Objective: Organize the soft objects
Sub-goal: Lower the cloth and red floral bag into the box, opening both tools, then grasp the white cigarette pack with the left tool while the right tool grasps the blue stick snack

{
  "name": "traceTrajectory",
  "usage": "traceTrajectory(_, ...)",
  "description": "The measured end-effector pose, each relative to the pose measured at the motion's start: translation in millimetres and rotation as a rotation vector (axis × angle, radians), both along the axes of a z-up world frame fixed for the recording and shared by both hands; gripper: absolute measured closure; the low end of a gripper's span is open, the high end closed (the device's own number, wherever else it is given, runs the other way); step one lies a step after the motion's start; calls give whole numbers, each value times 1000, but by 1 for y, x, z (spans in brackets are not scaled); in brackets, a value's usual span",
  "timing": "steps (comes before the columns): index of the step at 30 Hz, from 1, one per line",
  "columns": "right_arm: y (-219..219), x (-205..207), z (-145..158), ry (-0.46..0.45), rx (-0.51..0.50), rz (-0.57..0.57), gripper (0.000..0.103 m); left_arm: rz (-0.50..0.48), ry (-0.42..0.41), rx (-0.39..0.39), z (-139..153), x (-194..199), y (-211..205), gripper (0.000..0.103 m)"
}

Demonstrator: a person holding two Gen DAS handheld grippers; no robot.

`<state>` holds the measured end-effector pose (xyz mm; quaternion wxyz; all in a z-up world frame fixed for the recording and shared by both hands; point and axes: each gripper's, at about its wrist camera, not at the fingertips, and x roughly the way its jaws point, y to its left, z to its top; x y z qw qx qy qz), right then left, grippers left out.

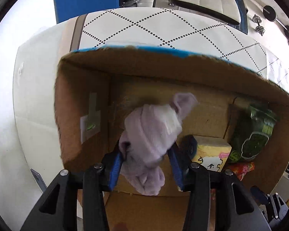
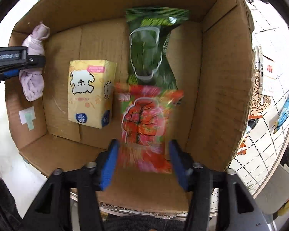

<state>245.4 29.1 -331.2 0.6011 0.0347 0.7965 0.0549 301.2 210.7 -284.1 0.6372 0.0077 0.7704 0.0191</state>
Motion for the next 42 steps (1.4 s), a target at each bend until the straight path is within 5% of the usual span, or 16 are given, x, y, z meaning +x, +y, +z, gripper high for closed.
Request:
traceTrajectory(1, -1, 1, 2, -3, 6, -4, 29, 6, -2, -9, 1, 0, 1, 34)
traceTrajectory(3, -1, 2, 8, -13, 7, -8, 29, 10, -13, -16, 5, 0, 2, 11)
traceTrajectory(11, -3, 5, 35, -63, 12, -5, 28, 38, -67, -31, 30, -15, 17, 10)
traceTrajectory(18, -8, -9, 51, -131, 1, -5, 9, -5, -168, 15, 61, -63, 11, 10)
traceTrajectory(30, -27, -51, 100, -303, -7, 10, 9, 18, -320, 21, 115, -134, -15, 10)
traceTrajectory(42, -68, -71, 134, -343, 107, -39, 9, -18, -391, 21, 163, -145, -62, 10)
